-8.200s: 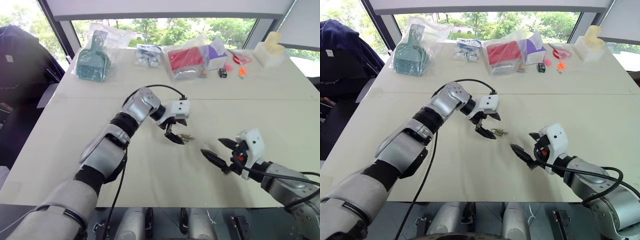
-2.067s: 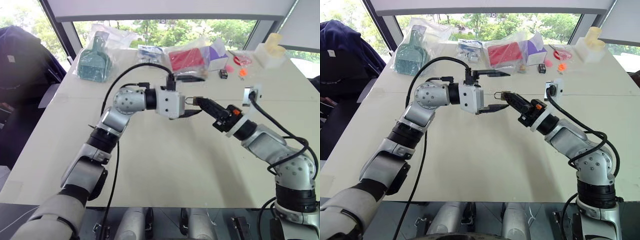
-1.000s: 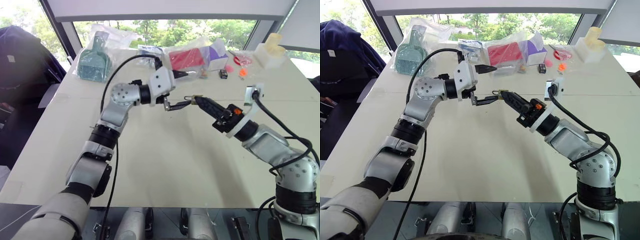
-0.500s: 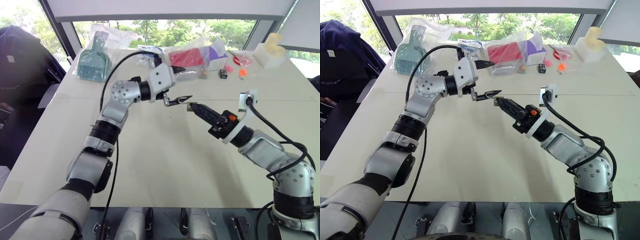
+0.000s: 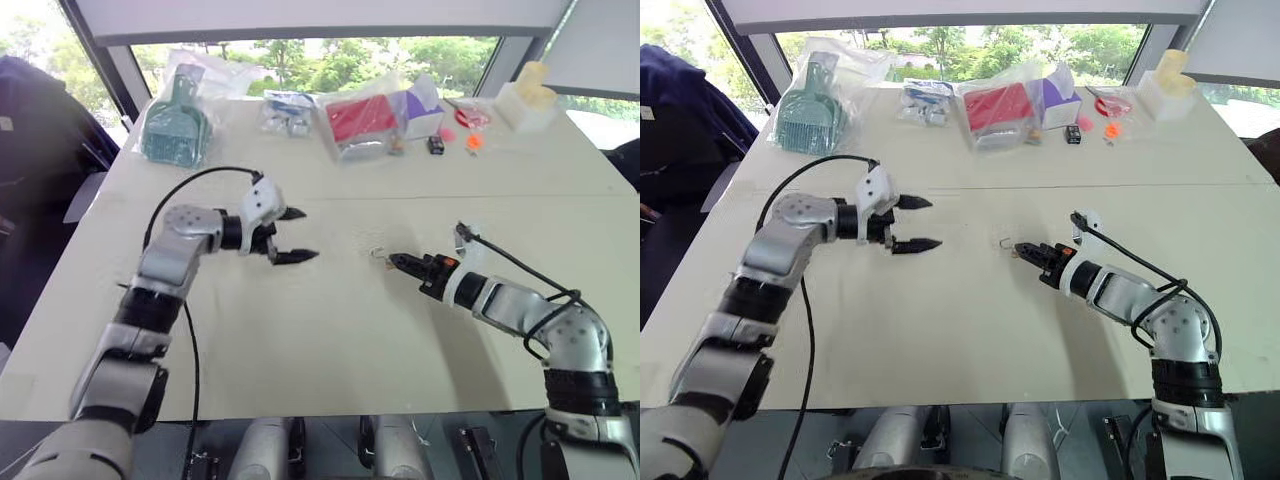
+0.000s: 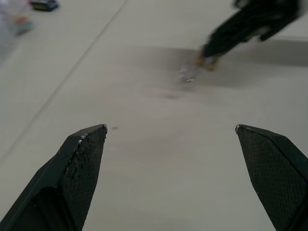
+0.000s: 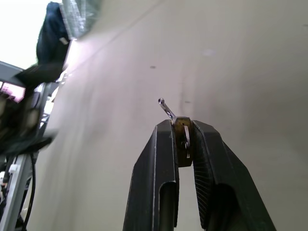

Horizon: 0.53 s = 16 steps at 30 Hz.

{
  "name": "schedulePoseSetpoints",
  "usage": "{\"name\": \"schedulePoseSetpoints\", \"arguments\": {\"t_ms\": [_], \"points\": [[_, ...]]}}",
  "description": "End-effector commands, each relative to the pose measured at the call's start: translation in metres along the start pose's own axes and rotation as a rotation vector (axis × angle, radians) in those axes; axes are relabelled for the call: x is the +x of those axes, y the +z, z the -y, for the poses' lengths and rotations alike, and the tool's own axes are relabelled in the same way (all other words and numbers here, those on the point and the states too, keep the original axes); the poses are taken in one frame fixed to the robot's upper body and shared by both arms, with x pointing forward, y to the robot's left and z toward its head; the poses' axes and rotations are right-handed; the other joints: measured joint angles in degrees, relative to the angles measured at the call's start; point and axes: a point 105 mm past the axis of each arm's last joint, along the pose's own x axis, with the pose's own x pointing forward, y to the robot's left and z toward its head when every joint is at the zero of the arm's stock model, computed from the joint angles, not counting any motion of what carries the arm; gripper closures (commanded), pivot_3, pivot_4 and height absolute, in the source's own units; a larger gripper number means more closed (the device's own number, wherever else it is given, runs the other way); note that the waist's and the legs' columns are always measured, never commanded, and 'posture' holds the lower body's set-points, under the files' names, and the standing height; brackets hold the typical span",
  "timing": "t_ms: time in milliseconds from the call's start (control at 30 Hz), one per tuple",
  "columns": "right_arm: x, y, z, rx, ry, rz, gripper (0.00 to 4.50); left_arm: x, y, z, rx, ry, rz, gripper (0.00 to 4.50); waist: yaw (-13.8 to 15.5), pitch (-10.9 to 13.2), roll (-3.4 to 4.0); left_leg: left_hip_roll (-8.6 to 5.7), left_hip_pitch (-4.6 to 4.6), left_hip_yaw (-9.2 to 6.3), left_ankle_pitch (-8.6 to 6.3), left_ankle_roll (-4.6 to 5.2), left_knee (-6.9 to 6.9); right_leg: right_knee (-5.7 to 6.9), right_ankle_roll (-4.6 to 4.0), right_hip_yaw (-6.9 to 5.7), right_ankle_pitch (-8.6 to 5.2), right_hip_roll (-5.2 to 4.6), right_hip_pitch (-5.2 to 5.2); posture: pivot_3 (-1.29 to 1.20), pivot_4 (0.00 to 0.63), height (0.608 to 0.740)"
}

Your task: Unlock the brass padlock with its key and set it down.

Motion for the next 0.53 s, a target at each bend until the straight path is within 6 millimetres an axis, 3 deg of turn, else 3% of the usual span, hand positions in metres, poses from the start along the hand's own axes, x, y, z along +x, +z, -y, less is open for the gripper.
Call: {"name": "schedulePoseSetpoints", "arguments": {"t_ms": [33, 67, 267, 400, 533], "points": [[-0.002, 0.007, 0.001, -0.055, -0.023, -0.015, 3.48, -0.003, 0.012, 0.014, -0.020, -0.025, 0.028, 0.00, 0.1, 0.0, 0.01, 0.00, 0.00, -0.02, 0.00, 0.00, -0.01, 0.01, 0.00, -0.01, 0.00, 0.01, 0.00, 0.00, 0.150, 0.735], [-0.003, 0.007, 0.003, -0.066, -0.031, -0.019, 3.20, -0.003, 0.011, 0.015, -0.033, -0.025, 0.029, 0.00, 0.2, 0.0, 0.01, 0.00, 0.00, -0.02, -0.01, 0.02, -0.01, 0.01, -0.01, -0.01, 0.00, 0.02, 0.00, 0.00, 0.150, 0.735], [-0.019, 0.017, 0.007, -0.170, -0.060, -0.010, 0.09, -0.001, 0.002, 0.017, -0.051, 0.032, 0.024, 0.00, 0.5, 0.0, 0.01, -0.01, 0.03, -0.02, -0.14, 0.25, 0.00, 0.00, 0.00, -0.01, 0.00, 0.03, 0.04, 0.00, 0.150, 0.735], [-0.052, 0.027, 0.016, -0.495, -0.157, -0.020, 0.09, -0.003, -0.002, 0.023, -0.104, 0.035, 0.035, 0.00, 0.9, 0.0, 0.03, -0.09, -0.02, -0.03, -0.14, 0.26, 0.01, -0.05, -0.01, -0.01, -0.03, -0.02, 0.05, 0.00, 0.150, 0.735], [-0.090, 0.045, 0.011, -0.706, -0.147, 0.072, 0.09, -0.009, -0.011, 0.029, -0.193, 0.069, 0.039, 0.00, 0.6, 0.0, 0.03, -0.09, -0.01, 0.01, -0.16, 0.27, 0.01, -0.09, 0.05, 0.01, -0.02, -0.01, 0.05, 0.00, 0.150, 0.735]]}}
